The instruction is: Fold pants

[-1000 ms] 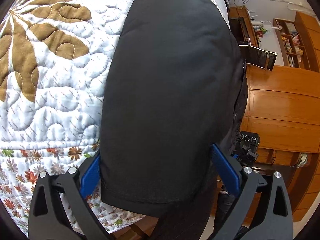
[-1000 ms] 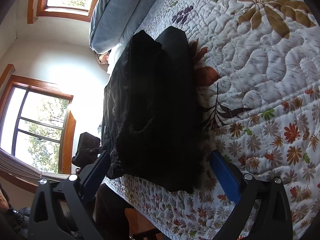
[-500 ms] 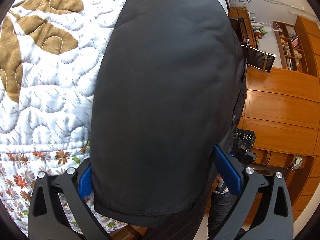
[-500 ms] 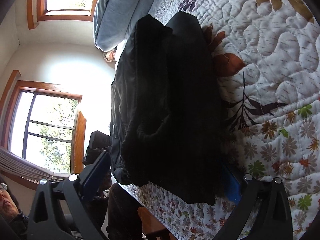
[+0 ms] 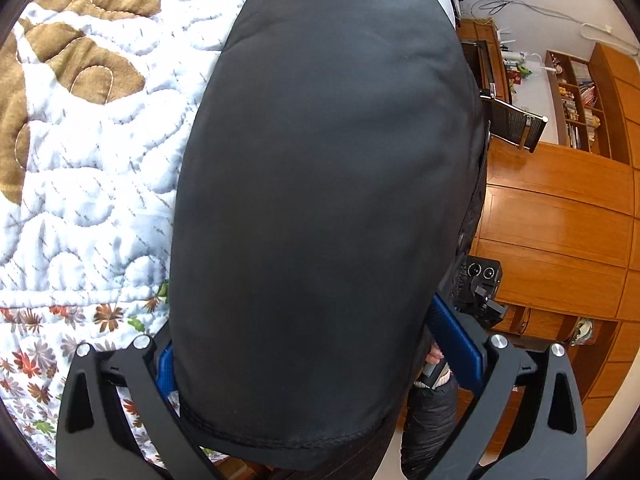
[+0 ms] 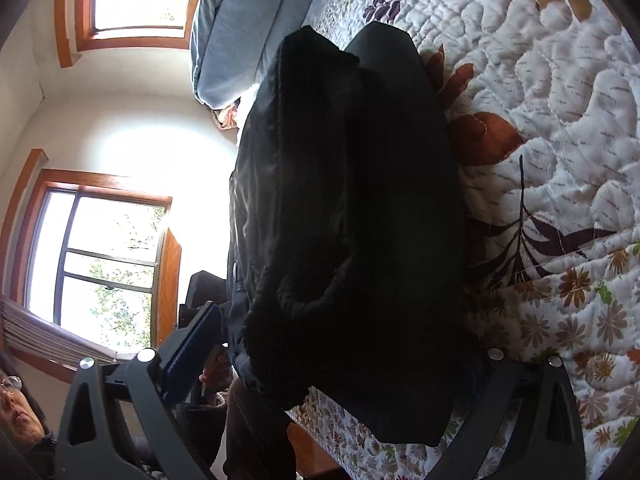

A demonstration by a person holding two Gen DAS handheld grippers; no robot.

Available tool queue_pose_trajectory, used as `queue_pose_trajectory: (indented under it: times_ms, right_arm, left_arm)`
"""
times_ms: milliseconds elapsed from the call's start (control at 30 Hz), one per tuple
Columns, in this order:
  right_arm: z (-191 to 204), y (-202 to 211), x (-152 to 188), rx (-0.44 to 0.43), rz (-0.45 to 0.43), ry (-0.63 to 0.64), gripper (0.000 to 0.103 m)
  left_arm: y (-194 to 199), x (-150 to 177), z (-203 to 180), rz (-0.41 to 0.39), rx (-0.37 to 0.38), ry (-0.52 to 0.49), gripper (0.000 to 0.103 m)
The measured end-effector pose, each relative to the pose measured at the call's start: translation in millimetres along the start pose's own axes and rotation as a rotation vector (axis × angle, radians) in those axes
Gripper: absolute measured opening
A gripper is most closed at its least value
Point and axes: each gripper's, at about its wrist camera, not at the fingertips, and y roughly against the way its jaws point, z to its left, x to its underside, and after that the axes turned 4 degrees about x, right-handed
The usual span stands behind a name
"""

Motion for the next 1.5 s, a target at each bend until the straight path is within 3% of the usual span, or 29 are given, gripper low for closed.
queue_pose_trajectory:
  times_ms: [100, 233, 433, 533, 733, 933, 1233, 1500]
  right_arm:
    - [12.3, -4.4, -1.5, 0.020, -0.007, 0.035, 0.097]
    - [13.5, -5.0, 0.9, 0.091, -0.016, 0.033, 0.072]
    - [20.5, -2.8, -0.8, 0.126, -0.059, 0.034, 0.052]
    - [31.9, -7.5, -2.2, 0.144, -0.071, 0.060, 0.048]
    - [54.4, -15.6, -6.5, 0.142, -0.084, 0.101, 0.045]
    - [77.1, -31.8, -19.3, 0.147, -0.082, 0.132, 0.045]
    - [99.9, -66.5, -52.4, 0.128, -0.061, 0.158, 0.045]
    - [95.0, -93.2, -63.5, 0.113, -0.041, 0.160, 0.045]
  left_arm:
    - [1.5, 0.8, -2.5, -0.002, 0.000, -0.005, 0.100]
    - [5.4, 4.3, -0.9, -0.009, -0.020, -0.049, 0.100]
    - [7.2, 2.2, 4.8, -0.053, 0.015, 0.000, 0.098]
    - [9.3, 3.5, 5.2, -0.068, 0.010, -0.006, 0.095]
    - [23.0, 1.9, 12.0, -0.096, 0.033, -0.002, 0.079]
    - [39.2, -7.6, 19.8, -0.130, 0.053, 0.008, 0.070]
    - [74.4, -37.5, 39.2, -0.197, 0.055, 0.036, 0.069]
    - [109.9, -62.2, 58.4, -0.246, 0.041, 0.041, 0.069]
